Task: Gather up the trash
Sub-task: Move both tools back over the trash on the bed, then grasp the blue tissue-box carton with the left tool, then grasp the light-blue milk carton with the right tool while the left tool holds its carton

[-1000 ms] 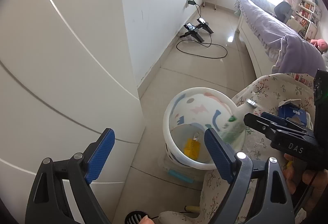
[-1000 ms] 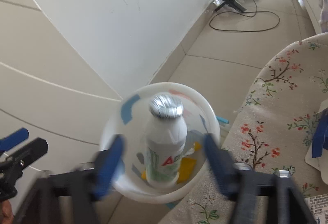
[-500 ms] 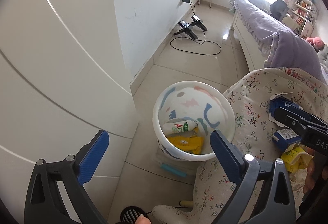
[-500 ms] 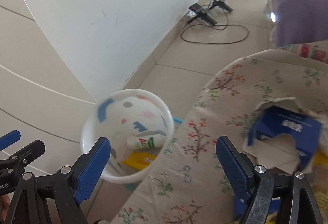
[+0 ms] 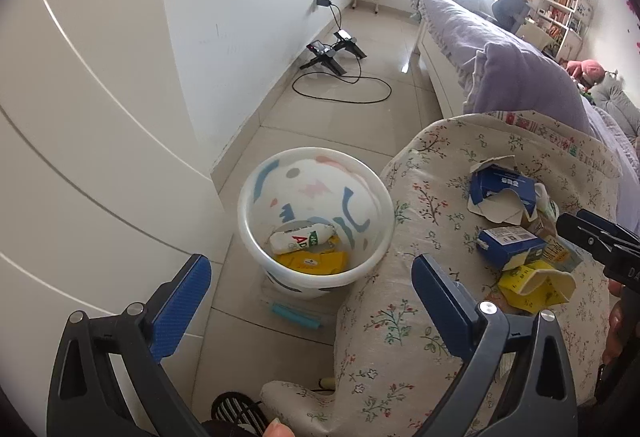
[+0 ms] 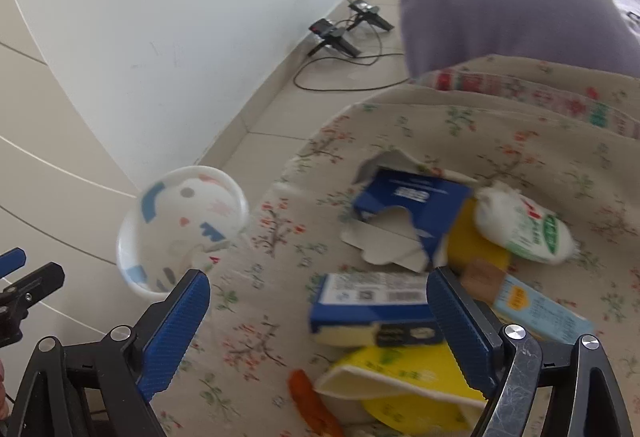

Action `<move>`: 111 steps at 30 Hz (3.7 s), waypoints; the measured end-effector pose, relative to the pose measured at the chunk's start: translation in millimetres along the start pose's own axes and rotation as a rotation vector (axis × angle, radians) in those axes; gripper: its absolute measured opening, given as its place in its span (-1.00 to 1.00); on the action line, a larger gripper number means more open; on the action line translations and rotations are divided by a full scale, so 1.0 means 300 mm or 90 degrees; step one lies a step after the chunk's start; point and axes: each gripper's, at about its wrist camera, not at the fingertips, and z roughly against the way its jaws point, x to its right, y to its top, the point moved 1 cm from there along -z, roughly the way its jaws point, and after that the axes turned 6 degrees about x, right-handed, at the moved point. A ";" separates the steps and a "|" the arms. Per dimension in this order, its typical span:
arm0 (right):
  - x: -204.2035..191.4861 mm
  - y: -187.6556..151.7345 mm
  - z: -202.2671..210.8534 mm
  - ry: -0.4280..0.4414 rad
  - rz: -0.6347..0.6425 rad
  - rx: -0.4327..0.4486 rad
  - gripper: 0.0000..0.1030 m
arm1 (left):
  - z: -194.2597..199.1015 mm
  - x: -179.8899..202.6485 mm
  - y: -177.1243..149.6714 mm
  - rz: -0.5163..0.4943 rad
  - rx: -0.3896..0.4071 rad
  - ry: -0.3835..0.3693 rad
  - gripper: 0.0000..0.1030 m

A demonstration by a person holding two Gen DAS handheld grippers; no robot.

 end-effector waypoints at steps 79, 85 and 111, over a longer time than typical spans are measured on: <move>0.545 -0.145 -0.093 -0.099 -0.025 -0.093 0.74 | -0.276 0.482 0.056 0.120 -0.114 -0.316 -0.47; 0.516 -0.158 -0.131 -0.097 -0.009 -0.109 0.04 | -0.210 0.460 0.065 0.082 -0.086 -0.305 -0.47; 0.354 -0.032 -0.122 -0.048 0.082 -0.032 0.73 | -0.118 0.256 0.093 0.075 -0.030 -0.207 -0.47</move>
